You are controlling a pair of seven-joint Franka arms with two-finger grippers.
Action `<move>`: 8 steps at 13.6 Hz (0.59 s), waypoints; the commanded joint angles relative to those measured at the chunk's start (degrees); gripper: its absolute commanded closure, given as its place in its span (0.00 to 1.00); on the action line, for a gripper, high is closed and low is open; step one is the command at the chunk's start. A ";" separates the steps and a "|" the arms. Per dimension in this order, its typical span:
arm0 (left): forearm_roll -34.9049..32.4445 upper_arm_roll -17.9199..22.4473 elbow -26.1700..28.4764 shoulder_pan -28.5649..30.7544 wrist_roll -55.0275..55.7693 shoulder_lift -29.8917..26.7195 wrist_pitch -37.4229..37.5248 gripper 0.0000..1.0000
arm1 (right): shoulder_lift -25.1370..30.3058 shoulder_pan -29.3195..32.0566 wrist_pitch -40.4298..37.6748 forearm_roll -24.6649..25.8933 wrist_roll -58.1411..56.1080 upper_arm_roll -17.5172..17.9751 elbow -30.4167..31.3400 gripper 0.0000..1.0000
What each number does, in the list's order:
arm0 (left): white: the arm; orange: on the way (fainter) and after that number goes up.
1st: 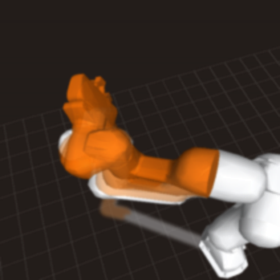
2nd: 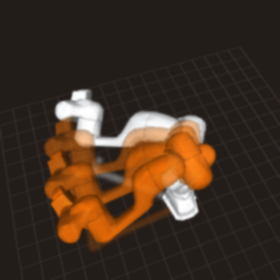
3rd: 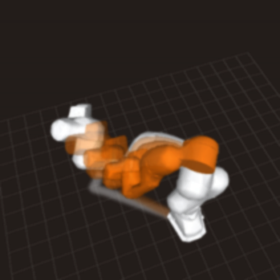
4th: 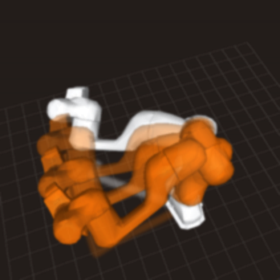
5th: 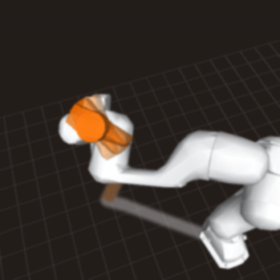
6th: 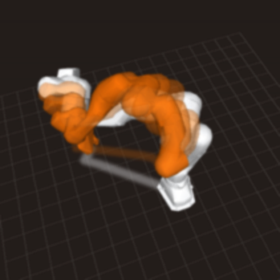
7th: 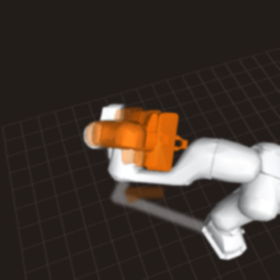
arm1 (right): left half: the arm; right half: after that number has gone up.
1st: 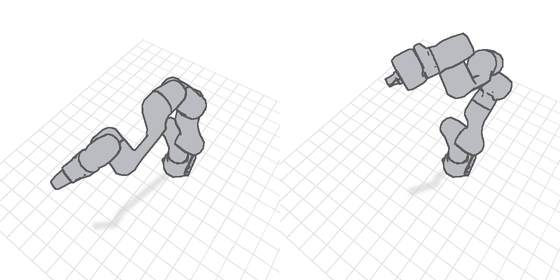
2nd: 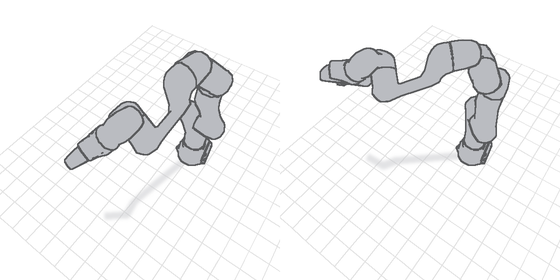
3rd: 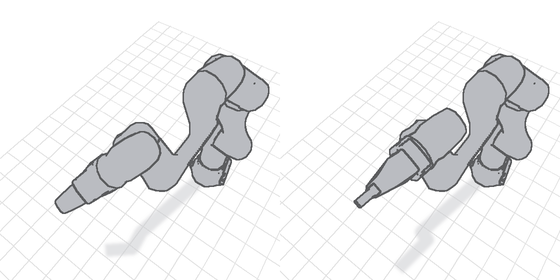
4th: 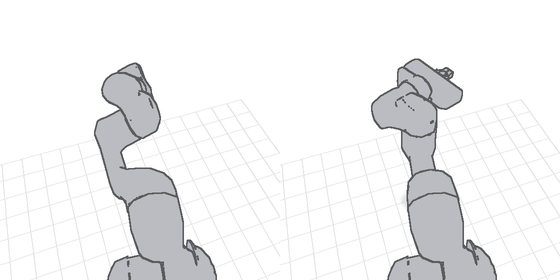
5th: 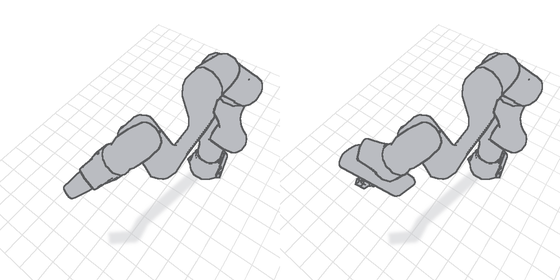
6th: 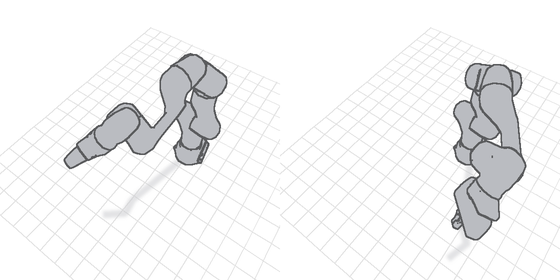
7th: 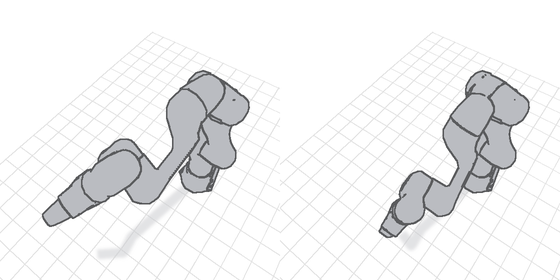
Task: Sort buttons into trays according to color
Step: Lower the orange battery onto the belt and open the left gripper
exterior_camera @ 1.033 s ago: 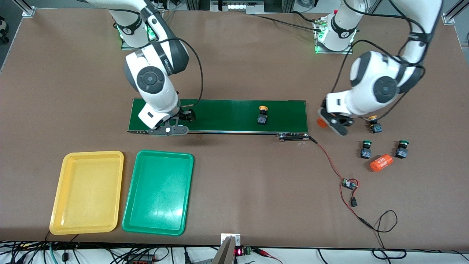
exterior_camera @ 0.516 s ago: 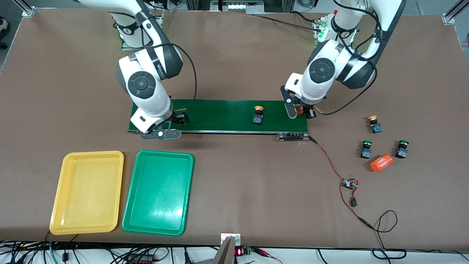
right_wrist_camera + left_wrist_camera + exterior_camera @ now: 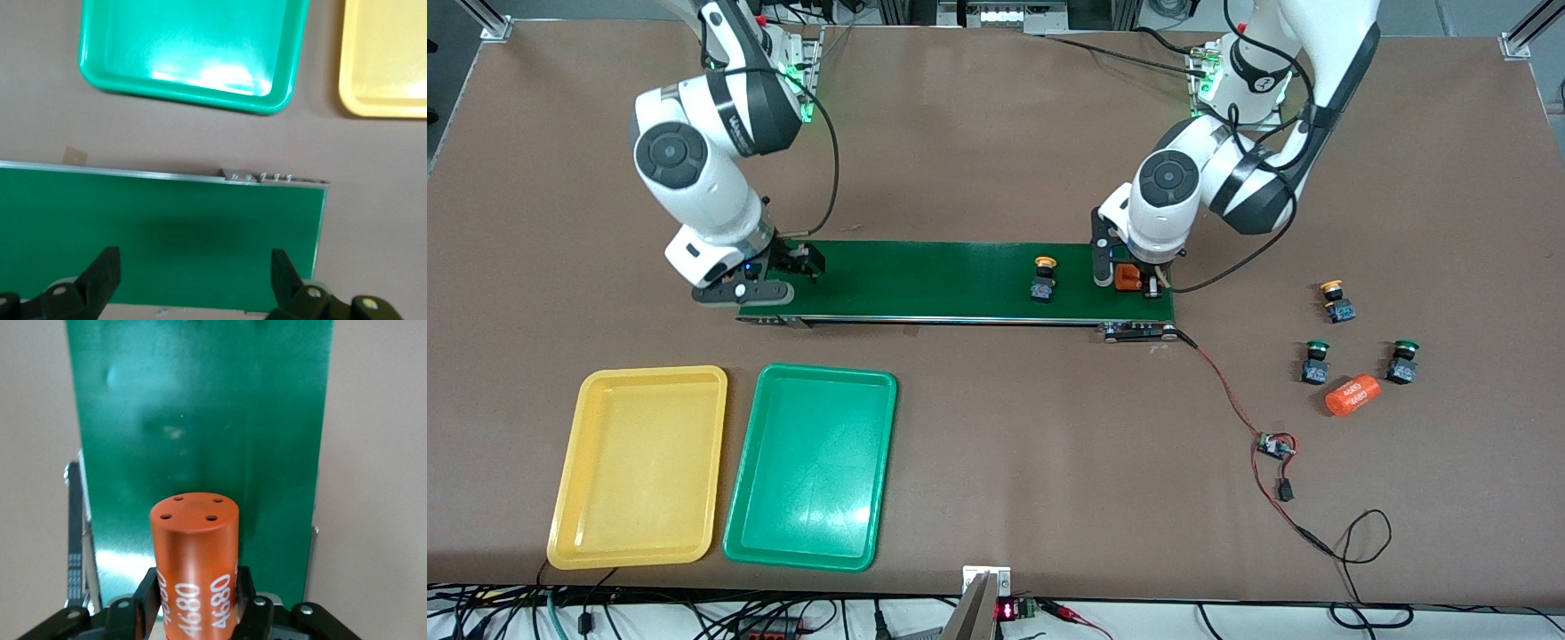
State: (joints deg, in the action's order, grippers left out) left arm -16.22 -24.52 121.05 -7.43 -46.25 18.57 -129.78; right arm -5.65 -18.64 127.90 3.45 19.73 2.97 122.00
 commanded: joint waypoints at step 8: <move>-0.21 0.79 -1.78 11.27 -0.59 -6.36 0.14 0.00 | 0.30 1.86 7.36 -0.20 14.54 10.03 5.44 0.00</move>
State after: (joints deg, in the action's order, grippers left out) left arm -16.22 -23.85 118.39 -1.57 -46.08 13.01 -129.82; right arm -4.53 -17.72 133.15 3.42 32.88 11.92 126.86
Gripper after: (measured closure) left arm 0.000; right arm 0.000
